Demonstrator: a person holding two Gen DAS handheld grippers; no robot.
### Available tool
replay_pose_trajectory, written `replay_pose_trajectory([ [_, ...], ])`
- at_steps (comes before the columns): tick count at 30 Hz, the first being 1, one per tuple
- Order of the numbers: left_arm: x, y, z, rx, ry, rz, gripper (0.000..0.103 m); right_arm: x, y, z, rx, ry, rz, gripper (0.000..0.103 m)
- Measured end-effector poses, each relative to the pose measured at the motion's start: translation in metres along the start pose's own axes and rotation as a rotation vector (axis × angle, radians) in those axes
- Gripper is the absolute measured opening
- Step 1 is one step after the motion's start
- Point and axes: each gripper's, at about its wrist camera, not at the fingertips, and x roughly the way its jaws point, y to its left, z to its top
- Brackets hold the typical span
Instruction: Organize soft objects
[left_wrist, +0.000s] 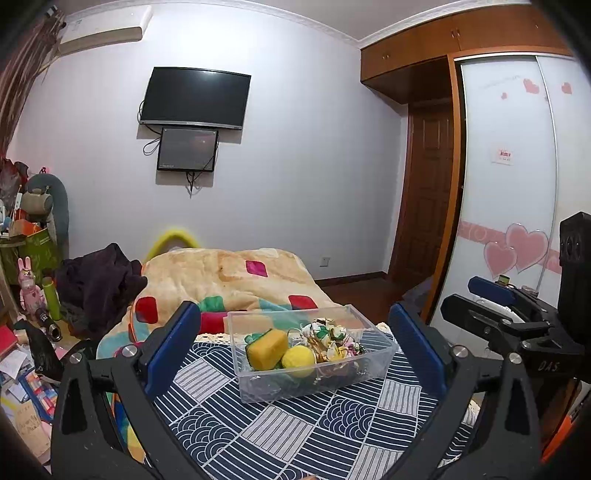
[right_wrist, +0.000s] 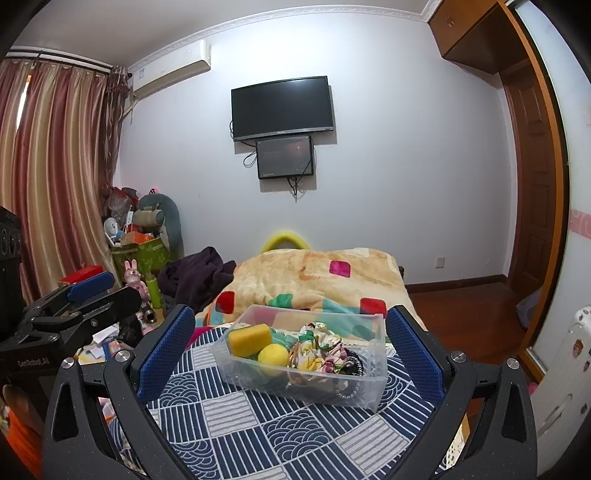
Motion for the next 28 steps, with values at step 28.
replay_pose_trajectory([
  [28, 0.0006, 0.0015, -0.0013, 0.001, 0.006, -0.009, 0.103, -0.0009, -0.0003, -0.0005, 0.010, -0.007, -0.003, 0.103],
])
